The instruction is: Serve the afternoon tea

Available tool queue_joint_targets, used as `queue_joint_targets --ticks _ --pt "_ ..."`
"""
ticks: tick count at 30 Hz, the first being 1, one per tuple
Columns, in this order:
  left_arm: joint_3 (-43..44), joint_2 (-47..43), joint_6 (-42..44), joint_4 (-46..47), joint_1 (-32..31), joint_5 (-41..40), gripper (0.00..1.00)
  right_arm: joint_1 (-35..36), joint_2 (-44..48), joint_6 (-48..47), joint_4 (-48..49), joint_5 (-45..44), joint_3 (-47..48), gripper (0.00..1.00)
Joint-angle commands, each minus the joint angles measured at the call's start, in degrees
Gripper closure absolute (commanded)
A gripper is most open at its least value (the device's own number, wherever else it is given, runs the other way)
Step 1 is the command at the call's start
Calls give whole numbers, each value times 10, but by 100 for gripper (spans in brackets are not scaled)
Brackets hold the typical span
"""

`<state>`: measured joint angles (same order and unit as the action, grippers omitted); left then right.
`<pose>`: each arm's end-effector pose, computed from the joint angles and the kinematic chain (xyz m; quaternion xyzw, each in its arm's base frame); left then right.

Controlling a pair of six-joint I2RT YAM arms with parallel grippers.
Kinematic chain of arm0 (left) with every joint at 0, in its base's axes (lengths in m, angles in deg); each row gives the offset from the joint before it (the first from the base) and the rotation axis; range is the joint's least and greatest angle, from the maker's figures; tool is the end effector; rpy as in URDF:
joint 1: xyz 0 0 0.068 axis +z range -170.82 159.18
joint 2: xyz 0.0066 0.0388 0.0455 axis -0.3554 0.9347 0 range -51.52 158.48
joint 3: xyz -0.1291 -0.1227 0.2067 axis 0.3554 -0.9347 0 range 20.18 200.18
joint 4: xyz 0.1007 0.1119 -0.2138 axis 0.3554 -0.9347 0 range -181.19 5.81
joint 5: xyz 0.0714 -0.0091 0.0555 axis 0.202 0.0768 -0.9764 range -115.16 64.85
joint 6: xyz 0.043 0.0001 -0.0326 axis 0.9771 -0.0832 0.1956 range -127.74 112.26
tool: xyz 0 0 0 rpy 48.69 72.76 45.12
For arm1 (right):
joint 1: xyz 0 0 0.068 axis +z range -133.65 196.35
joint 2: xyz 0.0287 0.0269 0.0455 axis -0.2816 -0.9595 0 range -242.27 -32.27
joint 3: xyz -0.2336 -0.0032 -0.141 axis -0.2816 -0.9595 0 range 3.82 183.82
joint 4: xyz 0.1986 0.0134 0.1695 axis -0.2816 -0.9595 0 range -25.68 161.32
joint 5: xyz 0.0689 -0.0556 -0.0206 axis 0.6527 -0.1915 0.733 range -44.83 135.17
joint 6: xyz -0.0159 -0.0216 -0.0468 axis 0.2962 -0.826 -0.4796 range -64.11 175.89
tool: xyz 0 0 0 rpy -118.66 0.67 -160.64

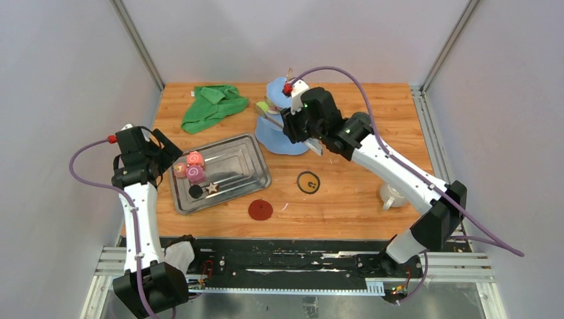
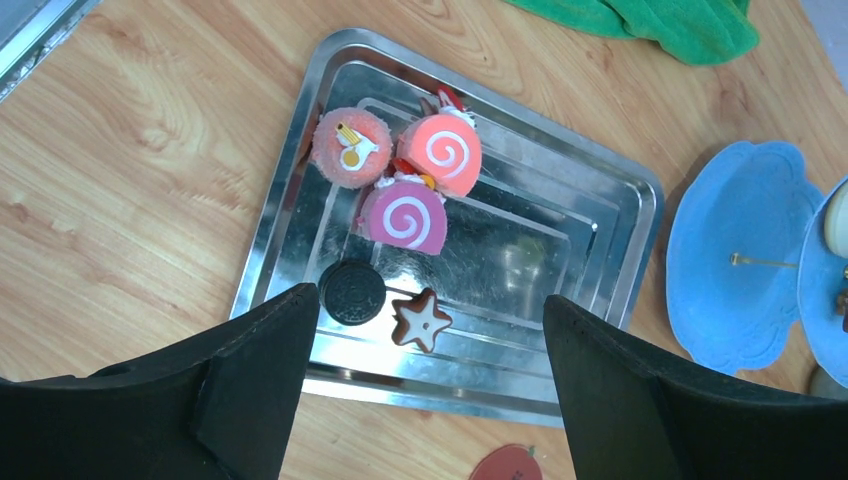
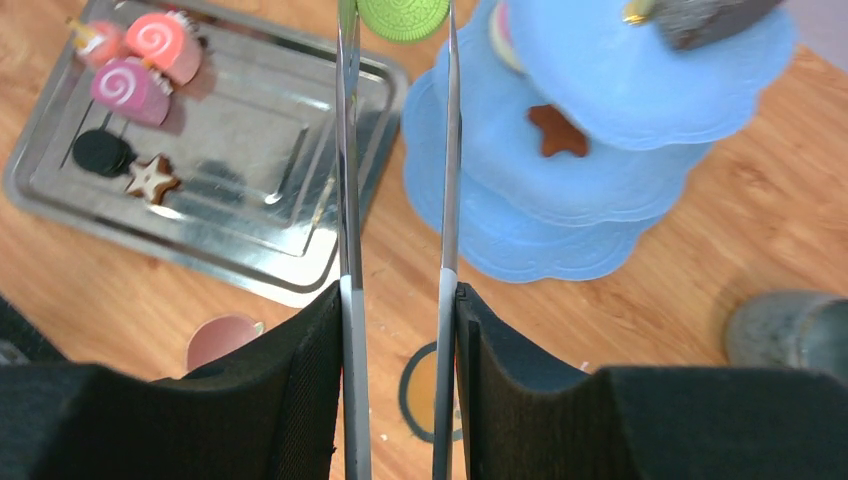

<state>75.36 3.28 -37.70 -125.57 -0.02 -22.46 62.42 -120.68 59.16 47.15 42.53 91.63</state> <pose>0.1829 0.0677 0.3189 -0.3811 0.8261 -0.0544 0.4115 0.2494 0.2563 0.3890 -0.2956 0.7886 0.2073 0.4978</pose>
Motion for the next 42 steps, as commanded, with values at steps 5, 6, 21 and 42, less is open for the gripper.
queue_joint_targets --ticks 5,6,21,42 --pt "14 2 4 15 -2 14 13 -56 -24 -2 15 -21 66 79" --pt "14 1 4 14 -2 14 13 -59 -28 -2 16 -22 71 79" --pt "16 7 5 15 -2 15 13 -85 -64 25 25 -31 75 77" --pt "11 2 6 14 -2 16 13 -93 -21 44 47 -32 24 72"
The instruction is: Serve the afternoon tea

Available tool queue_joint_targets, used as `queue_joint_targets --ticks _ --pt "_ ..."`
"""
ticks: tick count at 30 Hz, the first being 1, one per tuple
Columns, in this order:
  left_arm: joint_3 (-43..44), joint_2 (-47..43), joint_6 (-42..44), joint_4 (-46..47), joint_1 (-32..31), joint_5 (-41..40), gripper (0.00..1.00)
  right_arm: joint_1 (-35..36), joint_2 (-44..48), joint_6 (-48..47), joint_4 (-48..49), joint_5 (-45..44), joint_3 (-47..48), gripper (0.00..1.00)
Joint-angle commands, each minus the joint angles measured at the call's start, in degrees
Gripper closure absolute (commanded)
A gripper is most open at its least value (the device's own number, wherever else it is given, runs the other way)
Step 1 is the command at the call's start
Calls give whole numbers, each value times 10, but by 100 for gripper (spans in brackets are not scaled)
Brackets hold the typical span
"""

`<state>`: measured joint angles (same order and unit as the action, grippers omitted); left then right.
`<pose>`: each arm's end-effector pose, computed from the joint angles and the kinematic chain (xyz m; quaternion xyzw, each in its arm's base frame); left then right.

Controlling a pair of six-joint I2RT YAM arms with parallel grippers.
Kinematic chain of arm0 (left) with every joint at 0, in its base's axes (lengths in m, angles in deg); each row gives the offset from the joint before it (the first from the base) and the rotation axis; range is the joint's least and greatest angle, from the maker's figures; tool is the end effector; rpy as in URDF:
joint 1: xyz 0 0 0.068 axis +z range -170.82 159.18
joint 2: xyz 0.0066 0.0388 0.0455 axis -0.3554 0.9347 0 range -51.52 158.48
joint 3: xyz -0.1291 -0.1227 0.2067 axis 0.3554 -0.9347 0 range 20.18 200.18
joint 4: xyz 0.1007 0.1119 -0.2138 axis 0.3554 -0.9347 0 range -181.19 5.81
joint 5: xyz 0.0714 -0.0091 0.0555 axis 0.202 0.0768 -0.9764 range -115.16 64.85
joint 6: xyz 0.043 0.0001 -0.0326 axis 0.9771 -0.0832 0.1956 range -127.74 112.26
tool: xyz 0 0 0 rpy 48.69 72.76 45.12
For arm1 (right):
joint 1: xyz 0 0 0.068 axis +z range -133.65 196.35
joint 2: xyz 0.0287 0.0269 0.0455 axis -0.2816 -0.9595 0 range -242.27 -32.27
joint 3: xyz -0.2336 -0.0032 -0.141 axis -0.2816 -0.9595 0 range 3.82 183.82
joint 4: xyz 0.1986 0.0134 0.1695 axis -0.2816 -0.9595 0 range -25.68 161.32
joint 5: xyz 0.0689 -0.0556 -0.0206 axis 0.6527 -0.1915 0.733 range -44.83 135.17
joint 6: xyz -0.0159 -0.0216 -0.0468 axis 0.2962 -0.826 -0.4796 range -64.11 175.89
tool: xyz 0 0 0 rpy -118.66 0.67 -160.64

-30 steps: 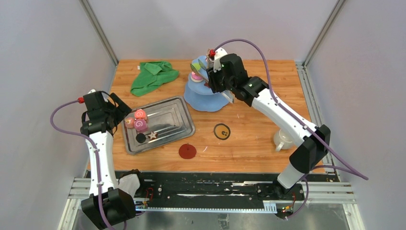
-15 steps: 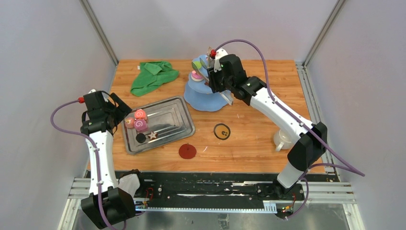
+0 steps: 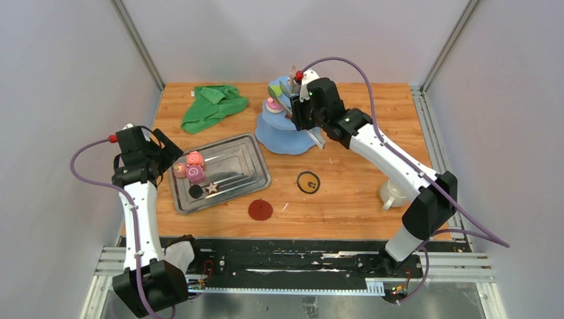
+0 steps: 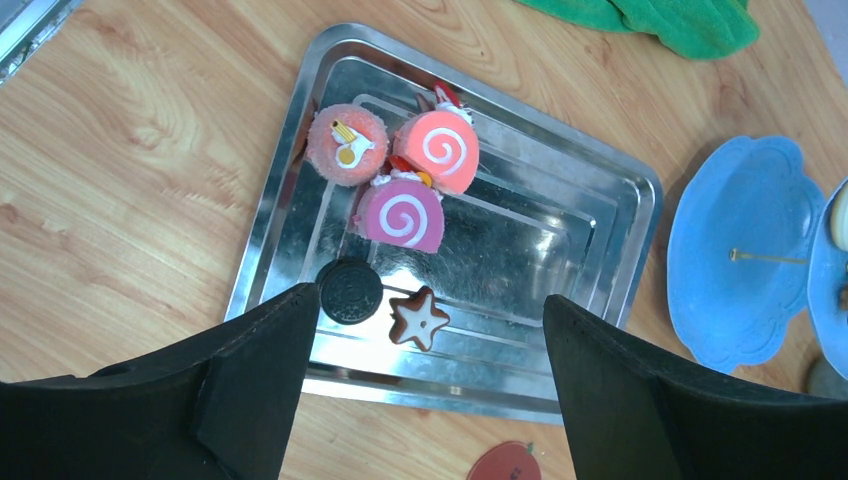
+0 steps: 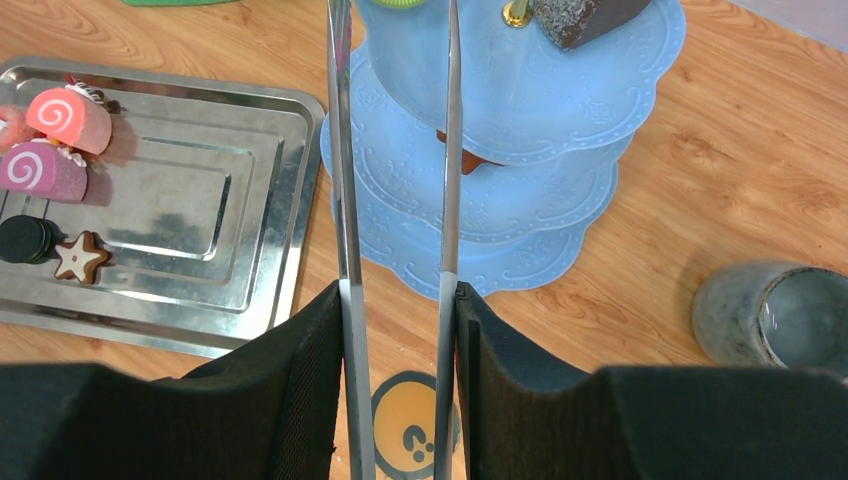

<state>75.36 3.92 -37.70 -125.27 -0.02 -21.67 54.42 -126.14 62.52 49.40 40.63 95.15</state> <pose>0.1856 0.0682 0.3174 -0.3790 0.8283 -0.0605 0.4082 0.3047 0.2349 0.3808 -0.2070 0.8146 0.1749 0.5129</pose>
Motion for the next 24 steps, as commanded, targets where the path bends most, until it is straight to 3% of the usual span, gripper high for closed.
queue_joint_targets --ticks 1,21,24 --pt "11 -4 5 11 -2 8 13 -13 37 12 24 -13 -14 72" --pt "6 -10 5 11 -2 9 13 -15 44 23 32 -29 -25 68" --pt "6 -10 6 11 -2 9 13 -16 42 28 32 -27 -24 60"
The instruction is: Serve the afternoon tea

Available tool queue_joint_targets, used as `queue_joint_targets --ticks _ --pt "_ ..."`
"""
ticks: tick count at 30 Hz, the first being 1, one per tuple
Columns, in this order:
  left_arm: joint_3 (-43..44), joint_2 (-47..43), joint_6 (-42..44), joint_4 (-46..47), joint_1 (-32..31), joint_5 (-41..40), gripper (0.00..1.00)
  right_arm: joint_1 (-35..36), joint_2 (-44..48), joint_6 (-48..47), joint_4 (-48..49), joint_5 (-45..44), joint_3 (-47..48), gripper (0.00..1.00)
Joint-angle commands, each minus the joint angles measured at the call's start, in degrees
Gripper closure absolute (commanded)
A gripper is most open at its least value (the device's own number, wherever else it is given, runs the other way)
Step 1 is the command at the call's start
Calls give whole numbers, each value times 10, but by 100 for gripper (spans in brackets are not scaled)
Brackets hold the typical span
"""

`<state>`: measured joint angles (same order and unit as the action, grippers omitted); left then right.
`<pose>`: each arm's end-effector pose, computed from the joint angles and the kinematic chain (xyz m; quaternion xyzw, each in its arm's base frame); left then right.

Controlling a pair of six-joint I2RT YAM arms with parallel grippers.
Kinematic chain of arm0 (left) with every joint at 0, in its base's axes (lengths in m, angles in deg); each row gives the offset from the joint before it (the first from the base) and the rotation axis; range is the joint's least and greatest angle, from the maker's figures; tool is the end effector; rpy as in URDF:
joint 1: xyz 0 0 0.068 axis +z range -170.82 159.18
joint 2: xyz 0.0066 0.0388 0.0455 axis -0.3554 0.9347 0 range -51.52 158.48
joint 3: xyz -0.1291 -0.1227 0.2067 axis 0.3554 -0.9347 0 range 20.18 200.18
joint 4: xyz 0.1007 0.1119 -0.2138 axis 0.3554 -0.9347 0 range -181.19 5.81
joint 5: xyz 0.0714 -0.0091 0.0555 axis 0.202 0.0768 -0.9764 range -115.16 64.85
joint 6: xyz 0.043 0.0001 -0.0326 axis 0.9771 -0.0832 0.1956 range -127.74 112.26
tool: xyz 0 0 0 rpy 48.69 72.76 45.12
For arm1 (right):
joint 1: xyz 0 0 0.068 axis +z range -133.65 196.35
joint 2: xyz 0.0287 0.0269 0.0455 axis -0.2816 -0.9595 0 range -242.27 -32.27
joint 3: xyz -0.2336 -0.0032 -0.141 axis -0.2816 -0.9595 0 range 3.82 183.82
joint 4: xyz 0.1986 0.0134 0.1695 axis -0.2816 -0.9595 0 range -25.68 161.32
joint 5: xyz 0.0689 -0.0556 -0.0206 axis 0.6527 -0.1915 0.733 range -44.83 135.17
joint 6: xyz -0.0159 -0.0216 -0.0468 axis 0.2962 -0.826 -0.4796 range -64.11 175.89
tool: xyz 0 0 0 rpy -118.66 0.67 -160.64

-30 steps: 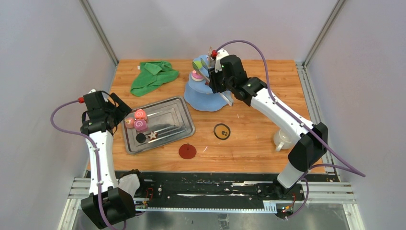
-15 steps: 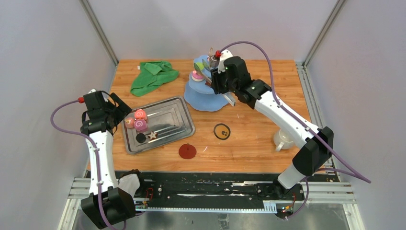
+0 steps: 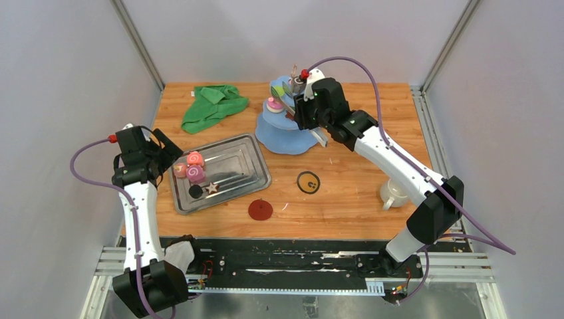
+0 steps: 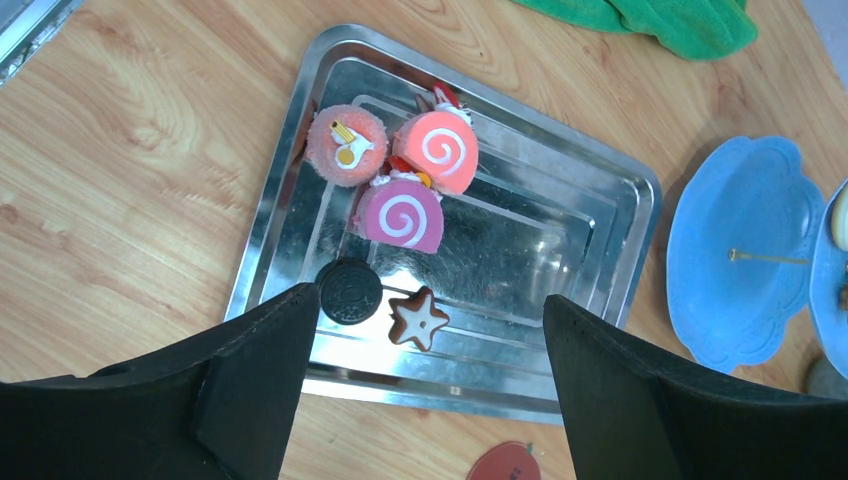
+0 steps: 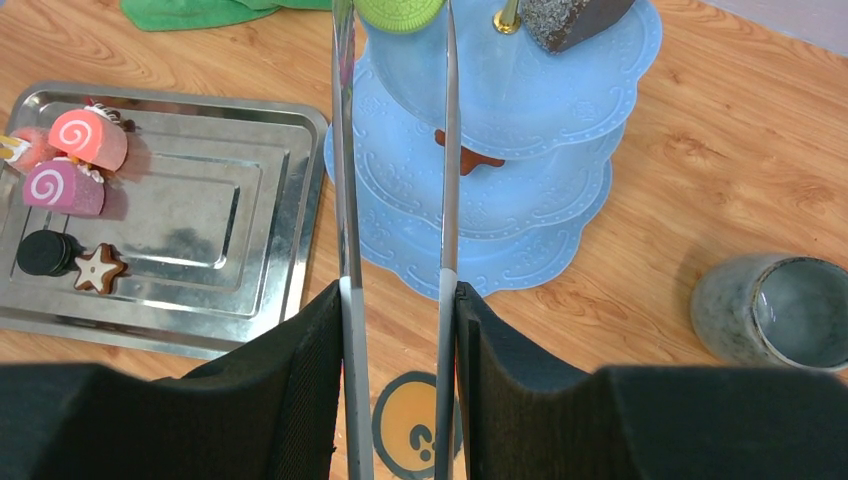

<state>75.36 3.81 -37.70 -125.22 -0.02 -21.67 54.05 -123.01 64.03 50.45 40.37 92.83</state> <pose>0.1853 0.0680 0.3178 -0.3787 0.8278 -0.0606 0.4095 0.2955 0.2244 0.3881 -0.1895 0.8096 0.1838 0.5242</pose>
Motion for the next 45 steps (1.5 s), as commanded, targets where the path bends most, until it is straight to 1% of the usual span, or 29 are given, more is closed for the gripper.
queue_joint_targets --ticks 1,3,10,16,23,26,30,33,37,45 --pt "6 -9 6 10 -2 9 13 -12 11 13 22 -23 -1 57" --pt "6 -8 6 10 -2 9 13 -13 11 13 21 -20 -1 55" --pt "5 -8 7 10 -2 9 13 -13 13 13 21 -11 -4 54" --pt "5 -9 7 10 -2 10 13 -12 29 16 24 12 -15 62" --pt "5 -9 6 10 -2 9 13 -11 83 32 38 80 -64 69" --pt "7 -8 7 10 -2 9 13 -8 115 31 58 101 -97 70" --pt "10 -5 6 10 -2 9 13 4 151 13 61 118 -124 70" --pt "9 -3 6 10 -2 10 13 26 165 -8 57 130 -139 70" --pt "6 -3 7 10 -2 9 13 80 155 -21 61 141 -160 69" --pt "3 -8 11 5 -2 1 13 201 28 -21 91 134 -146 66"
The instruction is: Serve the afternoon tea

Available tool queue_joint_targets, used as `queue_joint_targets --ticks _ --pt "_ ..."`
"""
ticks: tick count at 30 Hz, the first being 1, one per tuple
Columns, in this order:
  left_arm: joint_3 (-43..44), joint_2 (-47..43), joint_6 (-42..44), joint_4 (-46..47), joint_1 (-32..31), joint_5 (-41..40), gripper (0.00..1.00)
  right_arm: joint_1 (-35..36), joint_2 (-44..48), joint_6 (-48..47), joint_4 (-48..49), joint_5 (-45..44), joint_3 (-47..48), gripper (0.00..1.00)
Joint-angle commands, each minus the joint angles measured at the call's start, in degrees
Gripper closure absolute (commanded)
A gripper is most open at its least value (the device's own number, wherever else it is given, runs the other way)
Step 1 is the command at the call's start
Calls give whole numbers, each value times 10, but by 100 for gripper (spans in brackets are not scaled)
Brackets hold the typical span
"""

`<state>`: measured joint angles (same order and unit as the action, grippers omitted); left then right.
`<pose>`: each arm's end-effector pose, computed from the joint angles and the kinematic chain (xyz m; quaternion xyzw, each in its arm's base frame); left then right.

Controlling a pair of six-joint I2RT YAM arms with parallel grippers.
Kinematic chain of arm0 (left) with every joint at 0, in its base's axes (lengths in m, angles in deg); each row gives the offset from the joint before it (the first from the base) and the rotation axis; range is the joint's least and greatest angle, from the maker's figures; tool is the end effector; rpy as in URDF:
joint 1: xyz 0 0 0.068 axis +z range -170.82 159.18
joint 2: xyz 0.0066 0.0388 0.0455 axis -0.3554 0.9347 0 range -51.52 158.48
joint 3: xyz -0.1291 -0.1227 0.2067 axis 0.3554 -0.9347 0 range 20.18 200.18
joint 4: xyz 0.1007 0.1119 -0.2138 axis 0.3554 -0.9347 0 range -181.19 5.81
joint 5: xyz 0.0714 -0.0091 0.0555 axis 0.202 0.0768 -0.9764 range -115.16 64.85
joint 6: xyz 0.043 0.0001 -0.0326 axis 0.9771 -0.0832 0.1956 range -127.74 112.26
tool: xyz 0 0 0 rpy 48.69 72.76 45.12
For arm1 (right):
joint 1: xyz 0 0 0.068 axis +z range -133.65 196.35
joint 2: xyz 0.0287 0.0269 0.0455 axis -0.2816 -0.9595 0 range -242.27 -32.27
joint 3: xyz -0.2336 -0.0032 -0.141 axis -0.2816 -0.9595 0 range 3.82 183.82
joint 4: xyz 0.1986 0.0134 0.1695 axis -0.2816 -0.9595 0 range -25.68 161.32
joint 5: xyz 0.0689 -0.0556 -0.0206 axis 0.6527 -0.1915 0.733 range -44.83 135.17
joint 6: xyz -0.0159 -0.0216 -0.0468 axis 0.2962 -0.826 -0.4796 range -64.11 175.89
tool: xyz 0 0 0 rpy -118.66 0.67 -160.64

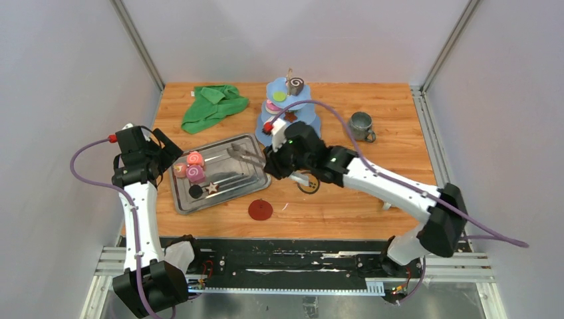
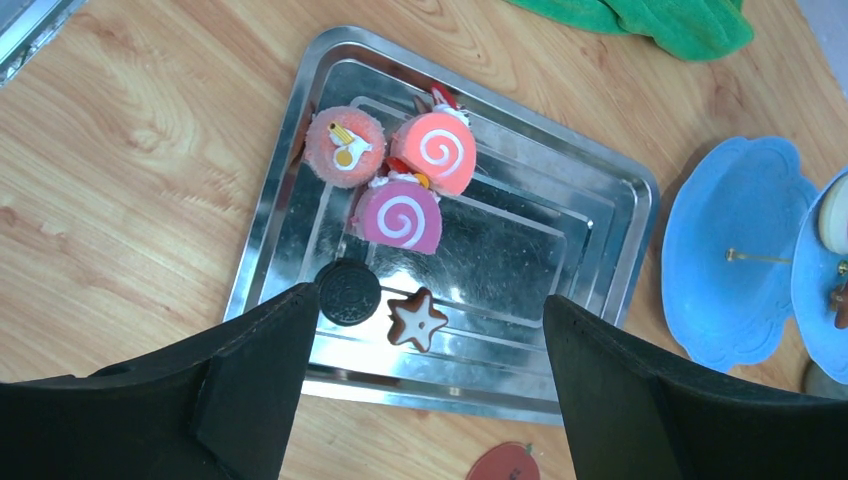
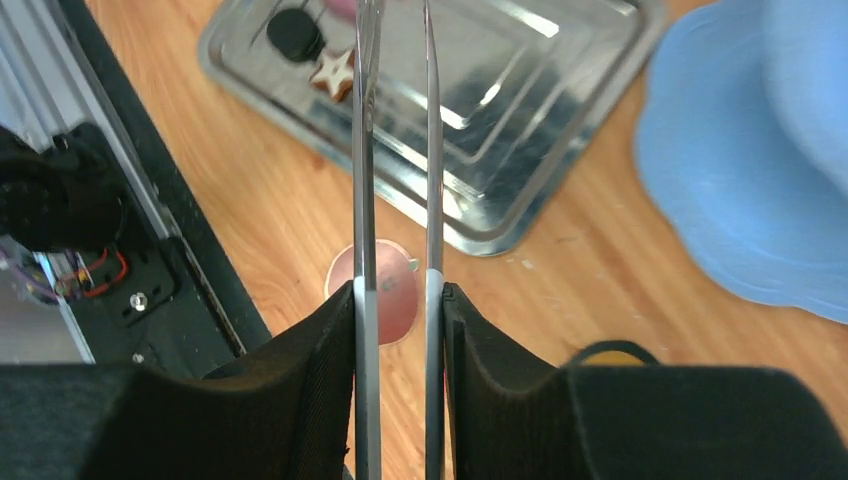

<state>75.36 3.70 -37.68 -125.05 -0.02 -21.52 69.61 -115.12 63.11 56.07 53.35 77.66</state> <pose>0.1851 0.0679 0.3184 -0.3776 0.8272 -0.0618 0.4116 0.1982 0.2738 0.3516 -0.3632 0.7559 0.3244 0.4376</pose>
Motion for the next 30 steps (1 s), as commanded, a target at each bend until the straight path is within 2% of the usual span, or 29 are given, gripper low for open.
queue_joint_targets --ticks 1,8,18,23,30 --pt "1 -7 14 3 -2 -3 13 54 -69 -11 39 1 12 66" --pt "-5 -6 16 -4 -2 -3 12 67 -196 4 60 -21 99 62" --pt "7 6 20 -6 -2 1 11 65 -335 12 47 -41 225 62" --pt "4 6 20 -5 -2 1 11 65 -380 11 32 -34 269 61" --pt "3 8 18 -2 -3 4 11 65 -411 12 28 -42 283 61"
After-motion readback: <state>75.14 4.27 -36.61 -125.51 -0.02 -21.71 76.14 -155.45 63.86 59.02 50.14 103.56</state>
